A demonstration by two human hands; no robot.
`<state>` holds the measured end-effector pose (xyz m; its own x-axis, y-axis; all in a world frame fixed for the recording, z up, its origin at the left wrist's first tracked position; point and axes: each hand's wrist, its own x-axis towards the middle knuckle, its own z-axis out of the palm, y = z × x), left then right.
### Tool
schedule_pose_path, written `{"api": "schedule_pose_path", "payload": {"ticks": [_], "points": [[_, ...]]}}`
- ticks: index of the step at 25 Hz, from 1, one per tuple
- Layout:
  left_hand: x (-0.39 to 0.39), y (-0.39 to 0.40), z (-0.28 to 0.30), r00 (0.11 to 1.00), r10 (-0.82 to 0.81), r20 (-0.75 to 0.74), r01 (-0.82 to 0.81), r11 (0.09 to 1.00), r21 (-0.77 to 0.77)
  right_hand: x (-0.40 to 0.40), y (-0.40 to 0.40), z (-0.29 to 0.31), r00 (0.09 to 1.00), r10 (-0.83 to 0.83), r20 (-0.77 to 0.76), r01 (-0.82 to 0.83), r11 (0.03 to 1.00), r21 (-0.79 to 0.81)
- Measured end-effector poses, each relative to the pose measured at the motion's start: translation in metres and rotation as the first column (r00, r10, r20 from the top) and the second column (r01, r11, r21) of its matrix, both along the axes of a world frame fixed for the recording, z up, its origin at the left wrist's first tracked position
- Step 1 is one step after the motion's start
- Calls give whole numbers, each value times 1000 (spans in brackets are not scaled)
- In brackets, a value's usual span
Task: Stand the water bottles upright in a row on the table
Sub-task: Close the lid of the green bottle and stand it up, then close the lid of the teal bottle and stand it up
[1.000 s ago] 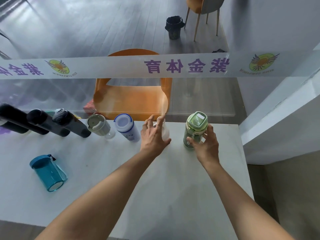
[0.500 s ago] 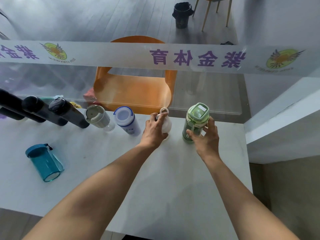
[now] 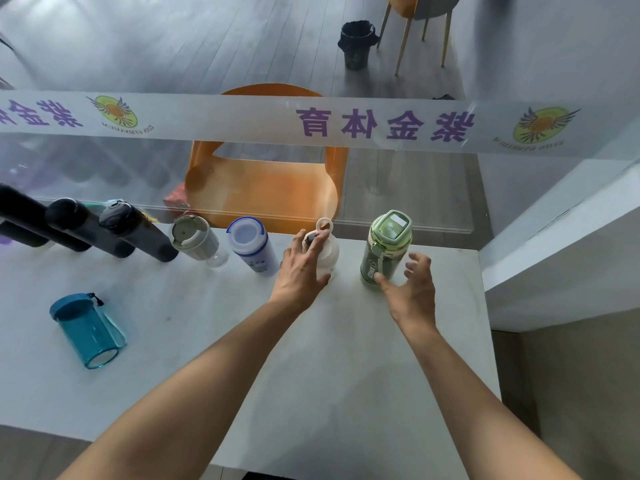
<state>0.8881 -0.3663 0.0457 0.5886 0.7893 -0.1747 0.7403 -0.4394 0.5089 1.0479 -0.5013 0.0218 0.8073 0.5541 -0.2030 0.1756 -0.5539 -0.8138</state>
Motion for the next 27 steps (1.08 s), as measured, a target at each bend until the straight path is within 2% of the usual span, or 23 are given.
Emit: {"api": "schedule_pose_path", "payload": {"ticks": [3, 8, 13, 17, 21, 27], "points": [[-29, -23, 11, 1000, -9, -10, 10, 994, 108, -27, -16, -10, 1000, 9, -11, -10, 996, -93], [-97, -44, 18, 997, 76, -5, -73, 968, 242, -89, -2, -7, 962, 273, -7, -273, 958, -86], [-179, -37, 18, 965, 260, -27, -245, 935, 255, -170, 47, 9, 834, 545, 87, -542, 839, -56], [-253, -16, 15, 916, 400, -21, -383, 890, 246, -245, 88, 16, 719, 681, 139, -680, 731, -62], [-333, 14, 10, 891, 451, -48, -426, 868, 255, -323, 130, 19, 647, 750, 137, -746, 660, -91], [-449, 81, -11, 882, 451, -134, -418, 882, 217, -438, 195, 12, 639, 768, 48, -753, 636, -168]]}}
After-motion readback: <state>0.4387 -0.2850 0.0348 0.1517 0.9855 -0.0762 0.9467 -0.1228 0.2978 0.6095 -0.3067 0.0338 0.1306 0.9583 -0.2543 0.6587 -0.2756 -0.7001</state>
